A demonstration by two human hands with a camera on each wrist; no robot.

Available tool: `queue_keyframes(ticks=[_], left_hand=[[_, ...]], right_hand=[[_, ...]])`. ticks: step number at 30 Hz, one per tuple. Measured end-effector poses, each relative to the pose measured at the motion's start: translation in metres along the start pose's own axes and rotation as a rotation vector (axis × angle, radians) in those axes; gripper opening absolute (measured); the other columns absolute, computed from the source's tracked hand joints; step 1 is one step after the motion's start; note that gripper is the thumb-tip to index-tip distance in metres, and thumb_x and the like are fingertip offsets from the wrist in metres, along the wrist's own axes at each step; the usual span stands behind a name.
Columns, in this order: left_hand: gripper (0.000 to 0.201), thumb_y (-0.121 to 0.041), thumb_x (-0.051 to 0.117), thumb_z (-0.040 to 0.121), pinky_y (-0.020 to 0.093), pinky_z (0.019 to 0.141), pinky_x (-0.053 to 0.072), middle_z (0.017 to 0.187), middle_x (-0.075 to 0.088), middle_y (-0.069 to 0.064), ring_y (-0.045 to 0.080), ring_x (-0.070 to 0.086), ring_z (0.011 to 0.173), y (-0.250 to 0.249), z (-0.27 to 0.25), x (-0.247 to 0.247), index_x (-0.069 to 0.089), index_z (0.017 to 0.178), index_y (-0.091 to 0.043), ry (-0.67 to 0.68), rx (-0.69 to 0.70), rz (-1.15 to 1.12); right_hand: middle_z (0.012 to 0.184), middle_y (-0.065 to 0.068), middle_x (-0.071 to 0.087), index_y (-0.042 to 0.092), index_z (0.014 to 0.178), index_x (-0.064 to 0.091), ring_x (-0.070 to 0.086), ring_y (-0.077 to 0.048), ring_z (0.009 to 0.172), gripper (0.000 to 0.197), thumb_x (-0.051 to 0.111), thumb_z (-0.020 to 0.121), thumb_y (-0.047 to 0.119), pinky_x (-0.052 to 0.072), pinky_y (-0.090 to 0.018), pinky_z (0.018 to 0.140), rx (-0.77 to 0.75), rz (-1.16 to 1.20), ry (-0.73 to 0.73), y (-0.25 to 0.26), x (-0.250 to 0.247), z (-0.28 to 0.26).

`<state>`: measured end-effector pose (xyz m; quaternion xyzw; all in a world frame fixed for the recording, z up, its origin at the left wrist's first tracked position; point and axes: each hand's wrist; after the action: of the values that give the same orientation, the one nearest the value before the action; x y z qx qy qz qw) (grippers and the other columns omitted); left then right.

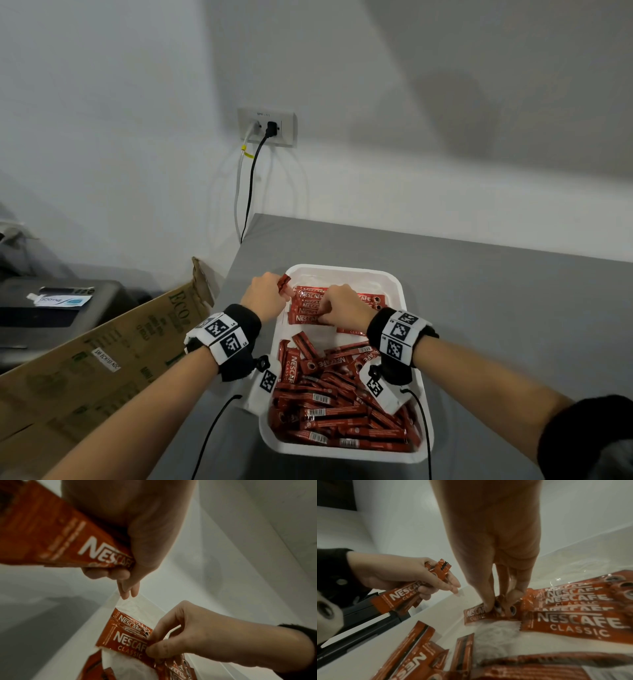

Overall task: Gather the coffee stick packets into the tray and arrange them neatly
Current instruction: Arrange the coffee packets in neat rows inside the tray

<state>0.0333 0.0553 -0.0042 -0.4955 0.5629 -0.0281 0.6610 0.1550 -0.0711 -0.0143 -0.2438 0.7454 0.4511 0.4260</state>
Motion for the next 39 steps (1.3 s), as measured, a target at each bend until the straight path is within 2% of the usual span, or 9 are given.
queue_keyframes(ticks=[8, 13, 18, 23, 25, 27, 31, 34, 39], left_hand=[[0.021, -0.013, 0.052, 0.091, 0.025, 0.065, 0.048, 0.080, 0.064, 0.008, 0.017, 0.056, 0.068, 0.003, 0.001, 0.004, 0.067, 0.085, 0.000, 0.040, -0.006, -0.005], [0.025, -0.014, 0.052, 0.090, 0.037, 0.073, 0.053, 0.087, 0.070, 0.017, 0.018, 0.057, 0.069, 0.005, 0.003, 0.005, 0.068, 0.086, 0.005, 0.024, -0.009, -0.006], [0.027, -0.016, 0.053, 0.089, 0.034, 0.069, 0.050, 0.086, 0.068, 0.021, 0.020, 0.054, 0.067, 0.004, 0.001, 0.007, 0.065, 0.086, 0.008, 0.024, -0.014, -0.023], [0.022, -0.011, 0.051, 0.090, 0.031, 0.059, 0.044, 0.064, 0.052, 0.011, 0.021, 0.048, 0.060, -0.007, -0.008, 0.005, 0.056, 0.072, 0.000, -0.006, -0.003, -0.091], [0.022, -0.011, 0.051, 0.090, 0.029, 0.059, 0.043, 0.069, 0.054, 0.013, 0.020, 0.048, 0.061, -0.012, -0.010, 0.003, 0.060, 0.078, 0.004, -0.053, 0.016, -0.117], [0.026, -0.013, 0.051, 0.091, 0.020, 0.056, 0.041, 0.072, 0.058, 0.016, 0.019, 0.049, 0.061, -0.014, -0.010, 0.002, 0.060, 0.082, 0.010, -0.088, 0.038, -0.128], [0.024, -0.009, 0.052, 0.089, 0.014, 0.051, 0.040, 0.076, 0.062, 0.021, 0.018, 0.050, 0.061, -0.021, -0.010, 0.004, 0.060, 0.084, 0.012, -0.084, 0.056, -0.150], [0.021, -0.008, 0.053, 0.089, 0.012, 0.052, 0.042, 0.089, 0.067, 0.025, 0.017, 0.053, 0.063, -0.023, -0.011, 0.004, 0.063, 0.087, 0.011, -0.082, 0.066, -0.151], [0.022, -0.009, 0.052, 0.090, 0.012, 0.054, 0.043, 0.091, 0.068, 0.024, 0.016, 0.054, 0.064, -0.018, -0.013, 0.001, 0.064, 0.088, 0.009, -0.077, 0.062, -0.150]], right_hand=[[0.093, -0.008, 0.071, 0.007, 0.086, 0.074, 0.067, -0.024, 0.084, 0.013, 0.073, 0.077, 0.017, 0.056, -0.036, 0.078, 0.034, -0.149, 0.024, -0.001, 0.004, 0.002], [0.095, -0.012, 0.069, 0.004, 0.083, 0.070, 0.065, -0.027, 0.084, 0.010, 0.072, 0.075, 0.010, 0.055, -0.036, 0.077, 0.030, -0.154, 0.006, 0.001, 0.004, 0.007], [0.095, -0.015, 0.068, -0.001, 0.086, 0.069, 0.065, -0.028, 0.087, 0.012, 0.071, 0.076, 0.006, 0.053, -0.031, 0.074, 0.016, -0.151, -0.010, 0.001, 0.006, 0.011], [0.091, -0.009, 0.068, 0.001, 0.088, 0.070, 0.063, -0.018, 0.081, 0.015, 0.073, 0.080, 0.013, 0.050, -0.023, 0.069, 0.008, -0.065, -0.046, -0.001, -0.004, 0.010], [0.088, -0.004, 0.066, 0.002, 0.090, 0.069, 0.059, -0.012, 0.075, 0.013, 0.067, 0.086, 0.014, 0.046, -0.016, 0.065, 0.011, 0.036, -0.119, -0.002, -0.018, 0.008], [0.092, -0.002, 0.067, 0.007, 0.092, 0.069, 0.059, -0.011, 0.079, 0.011, 0.066, 0.086, 0.016, 0.046, -0.017, 0.068, -0.012, 0.069, -0.131, -0.007, -0.027, 0.003], [0.100, -0.004, 0.068, 0.012, 0.096, 0.068, 0.062, -0.019, 0.089, 0.020, 0.071, 0.081, 0.024, 0.048, -0.027, 0.075, -0.040, -0.205, 0.025, -0.010, -0.012, -0.009], [0.104, -0.005, 0.066, 0.011, 0.100, 0.067, 0.061, -0.021, 0.095, 0.026, 0.071, 0.080, 0.027, 0.048, -0.029, 0.077, -0.049, -0.330, 0.017, -0.009, 0.001, -0.007], [0.106, -0.007, 0.065, 0.008, 0.103, 0.064, 0.060, -0.025, 0.098, 0.025, 0.069, 0.082, 0.021, 0.051, -0.035, 0.081, -0.066, -0.387, 0.028, -0.004, 0.004, -0.001]])
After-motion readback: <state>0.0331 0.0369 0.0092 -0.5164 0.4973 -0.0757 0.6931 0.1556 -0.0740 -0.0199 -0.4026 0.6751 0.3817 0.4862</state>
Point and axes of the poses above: each hand's wrist, its own z-axis towards the middle knuckle, its own x-axis out of the palm, y = z × x
